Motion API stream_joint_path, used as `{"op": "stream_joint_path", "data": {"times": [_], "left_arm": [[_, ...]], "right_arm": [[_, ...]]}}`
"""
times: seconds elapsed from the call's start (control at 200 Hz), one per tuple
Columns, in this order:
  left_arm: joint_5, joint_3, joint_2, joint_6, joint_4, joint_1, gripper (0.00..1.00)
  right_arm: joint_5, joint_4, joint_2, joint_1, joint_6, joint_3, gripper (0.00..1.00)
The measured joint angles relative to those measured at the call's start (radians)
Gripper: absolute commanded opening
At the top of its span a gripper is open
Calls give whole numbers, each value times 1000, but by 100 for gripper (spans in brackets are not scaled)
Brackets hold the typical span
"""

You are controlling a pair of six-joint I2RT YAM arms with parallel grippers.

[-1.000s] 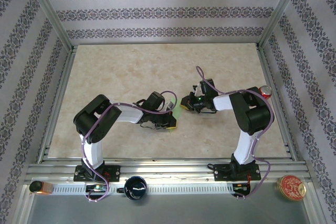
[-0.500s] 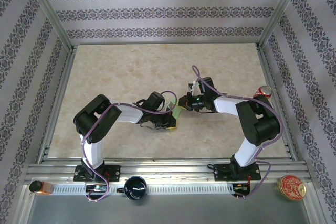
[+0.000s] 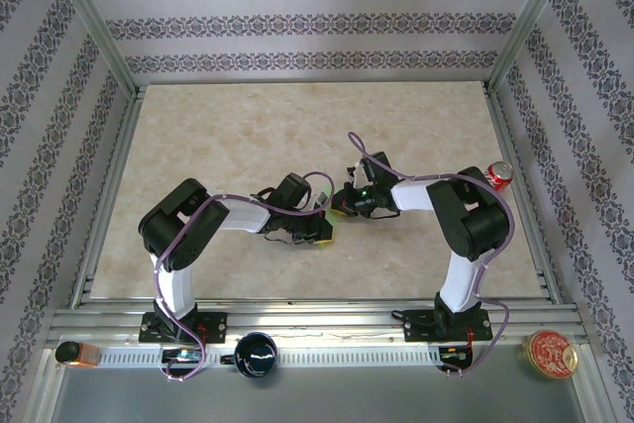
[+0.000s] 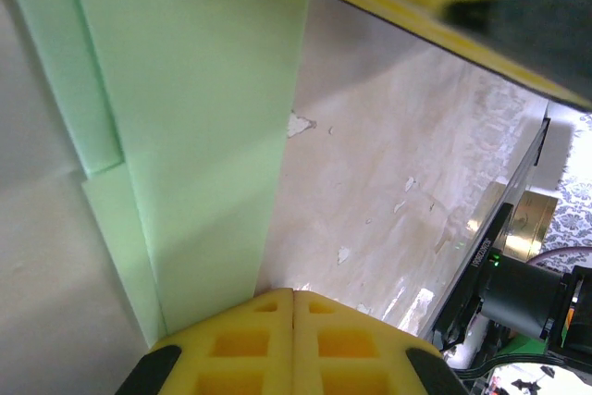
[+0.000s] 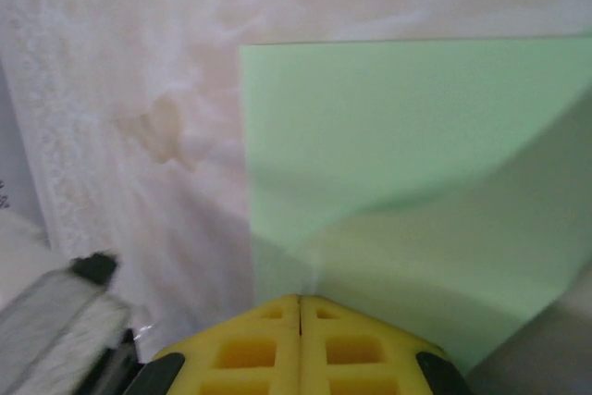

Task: Fold a paper plane with a square sheet of paper (pick it up from the middle)
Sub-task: Fold the wing for the fifth time at the center of the table.

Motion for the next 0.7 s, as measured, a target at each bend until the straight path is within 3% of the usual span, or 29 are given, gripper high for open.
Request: {"op": "stream_joint_path", "data": {"times": [0.51,0.699], "left_arm": [[49,-128,-85,-1,10,-1,1],[57,-154,-161,4,-77,-18,0]], "right_arm": [[-21,34,4,-13,0,-16,0],[-21,34,4,-13,2,-16,0]]}}
